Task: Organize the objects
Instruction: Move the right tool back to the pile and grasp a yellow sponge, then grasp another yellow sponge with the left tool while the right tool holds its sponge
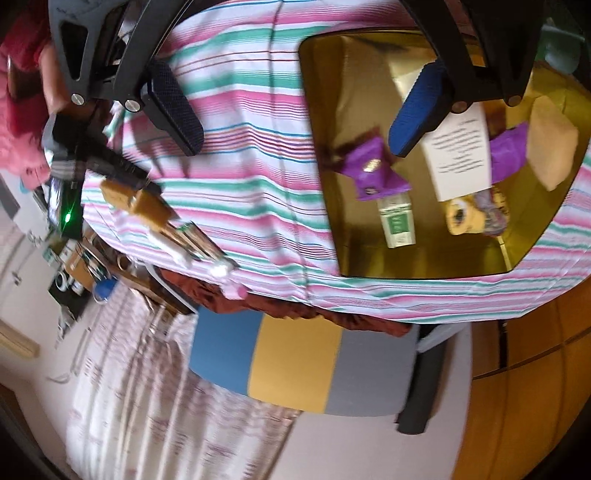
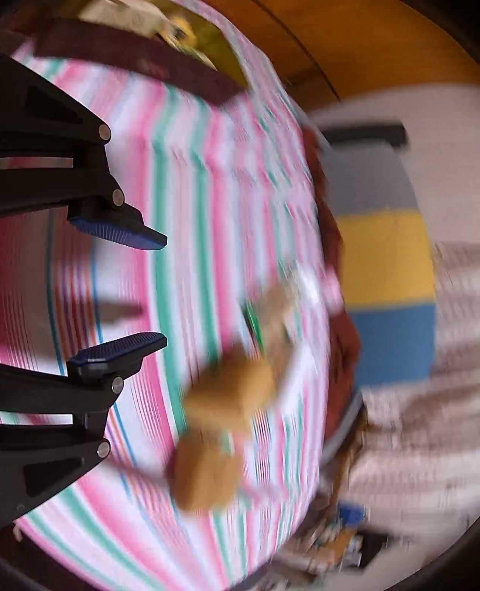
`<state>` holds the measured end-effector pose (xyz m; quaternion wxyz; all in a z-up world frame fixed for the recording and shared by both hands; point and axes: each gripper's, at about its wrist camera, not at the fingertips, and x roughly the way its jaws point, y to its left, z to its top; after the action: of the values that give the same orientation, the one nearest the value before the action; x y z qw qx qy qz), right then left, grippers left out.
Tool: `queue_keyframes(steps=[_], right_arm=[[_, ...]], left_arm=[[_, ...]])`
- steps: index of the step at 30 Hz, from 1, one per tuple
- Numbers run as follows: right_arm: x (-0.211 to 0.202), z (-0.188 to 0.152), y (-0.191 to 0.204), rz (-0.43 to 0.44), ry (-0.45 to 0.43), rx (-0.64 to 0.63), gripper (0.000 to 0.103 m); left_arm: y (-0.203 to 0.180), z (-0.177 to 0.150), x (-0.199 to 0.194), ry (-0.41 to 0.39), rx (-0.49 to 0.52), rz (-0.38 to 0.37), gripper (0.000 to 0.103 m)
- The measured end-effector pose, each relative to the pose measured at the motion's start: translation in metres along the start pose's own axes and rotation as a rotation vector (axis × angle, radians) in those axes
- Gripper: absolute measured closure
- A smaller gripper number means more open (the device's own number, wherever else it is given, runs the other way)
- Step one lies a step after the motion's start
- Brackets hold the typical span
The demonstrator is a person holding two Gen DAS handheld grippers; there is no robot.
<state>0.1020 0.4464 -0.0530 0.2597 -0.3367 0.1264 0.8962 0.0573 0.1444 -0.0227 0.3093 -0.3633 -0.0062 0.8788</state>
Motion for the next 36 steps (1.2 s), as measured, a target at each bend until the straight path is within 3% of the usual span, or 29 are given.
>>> queue_keyframes(steps=[3, 7, 12, 17, 27, 30, 36], right_arm=[[0.007, 0.018, -0.047, -0.139, -0.045, 0.097, 0.055], [0.033, 0.029, -0.090, -0.228, -0.026, 0.187, 0.055], [0.051, 0.029, -0.098, -0.236, -0.025, 0.189, 0.052], [0.058, 0.027, -0.094, -0.251, -0.009, 0.163, 0.038], [0.043, 0.016, -0.103, -0.193, -0.111, 0.232, 0.048], [0.037, 0.016, -0.095, -0.184, -0.150, 0.197, 0.049], [0.042, 0.018, -0.099, -0.211, -0.144, 0.223, 0.049]], left_arm=[[-0.014, 0.000, 0.006, 0.019, 0.023, -0.019, 0.002], [-0.027, -0.003, 0.010, 0.042, 0.045, -0.035, 0.002], [-0.042, -0.009, 0.015, 0.070, 0.091, -0.038, 0.002], [-0.053, -0.009, 0.023, 0.088, 0.109, -0.048, 0.002], [-0.090, 0.014, 0.048, 0.092, 0.145, -0.092, 0.002], [-0.105, 0.027, 0.065, 0.097, 0.132, -0.102, 0.002], [-0.150, 0.055, 0.117, 0.152, 0.143, -0.101, 0.000]])
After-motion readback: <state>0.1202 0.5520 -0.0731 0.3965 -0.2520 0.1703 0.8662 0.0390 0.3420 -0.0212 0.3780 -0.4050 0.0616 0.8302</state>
